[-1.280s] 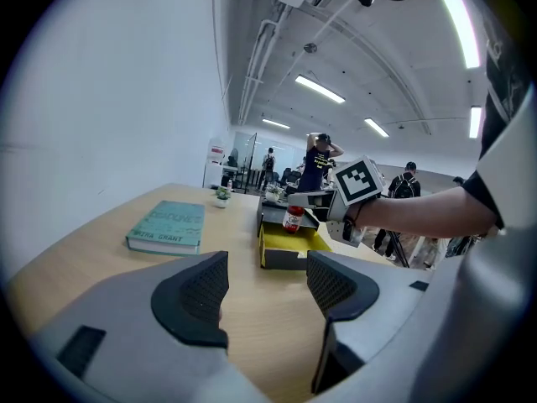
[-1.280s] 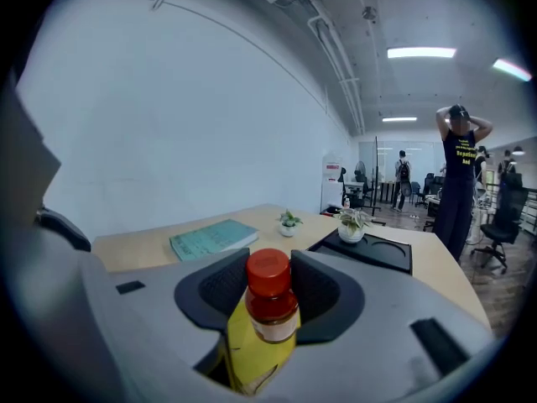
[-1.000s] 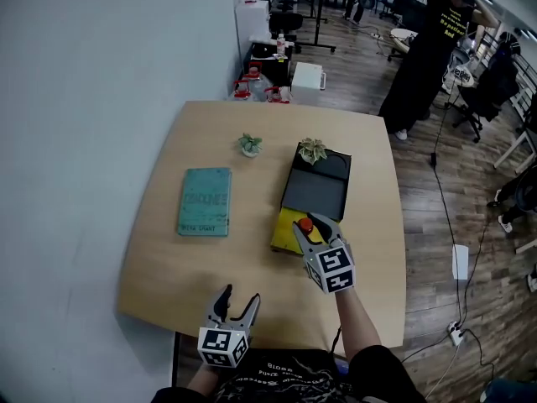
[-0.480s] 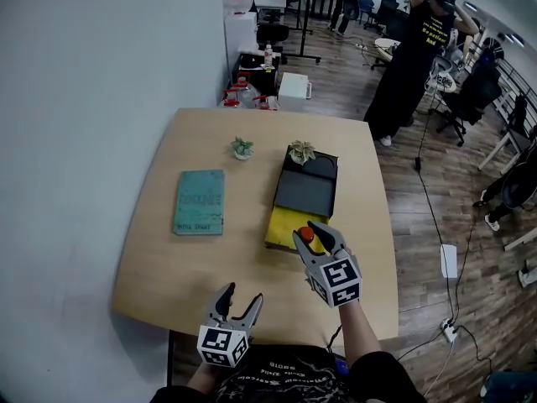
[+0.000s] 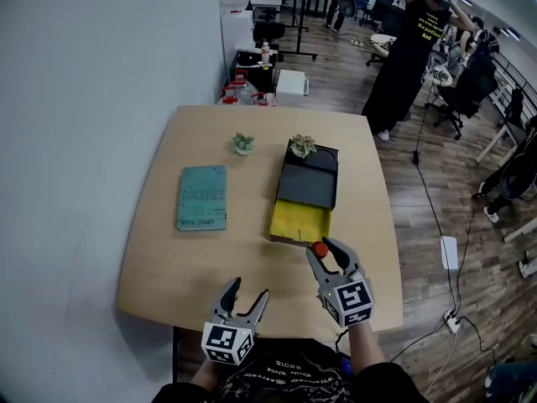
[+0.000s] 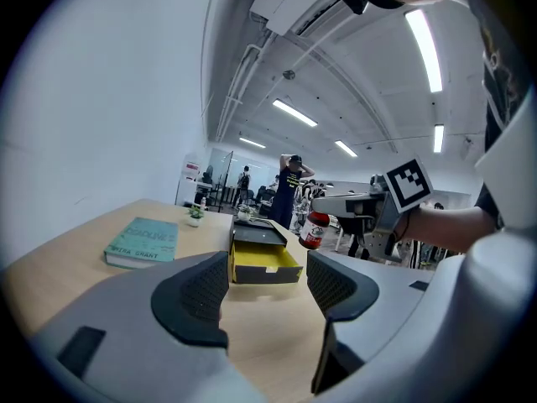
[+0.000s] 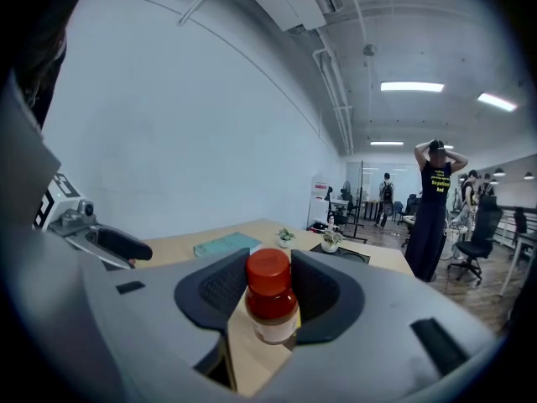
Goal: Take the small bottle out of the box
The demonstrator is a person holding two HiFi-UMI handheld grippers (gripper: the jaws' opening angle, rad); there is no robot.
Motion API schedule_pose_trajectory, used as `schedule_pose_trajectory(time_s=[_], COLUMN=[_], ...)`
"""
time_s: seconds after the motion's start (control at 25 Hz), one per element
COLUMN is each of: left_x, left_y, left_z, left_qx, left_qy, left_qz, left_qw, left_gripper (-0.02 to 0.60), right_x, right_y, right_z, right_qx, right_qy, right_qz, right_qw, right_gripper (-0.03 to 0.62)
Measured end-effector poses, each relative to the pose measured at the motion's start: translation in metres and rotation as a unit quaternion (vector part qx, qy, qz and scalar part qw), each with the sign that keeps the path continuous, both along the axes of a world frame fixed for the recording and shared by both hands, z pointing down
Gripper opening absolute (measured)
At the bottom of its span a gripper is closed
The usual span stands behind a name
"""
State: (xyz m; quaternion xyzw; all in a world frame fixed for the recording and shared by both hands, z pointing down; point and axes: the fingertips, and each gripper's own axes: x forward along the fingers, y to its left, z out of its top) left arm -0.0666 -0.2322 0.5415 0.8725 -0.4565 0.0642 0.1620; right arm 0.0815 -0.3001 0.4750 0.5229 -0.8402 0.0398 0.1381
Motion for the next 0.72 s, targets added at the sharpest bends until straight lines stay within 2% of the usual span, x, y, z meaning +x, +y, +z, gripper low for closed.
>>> schedule_pose_trajectory(time_s=[0.24,0.72], left_x=[0.0,0.001], left_y=[-0.001,0.006], left_z=[0.005,0.008], left_qx=[0.003,0.007], left_qy=[0.002,0.004], left_qz=[0.007,0.02], left_qw=[1.0,0.9998], left_gripper=[0.301,0.299], right_x=[0.011,0.02], right_y=[0.027,0.077], right_z=[0.015,0.046], right_qx=[0.01,-0.006], right_qy=[-0.008,-0.027], right_qz=[0.029,0.067], right_qw=[1.0,0.997], right_gripper=[0.158,0.158])
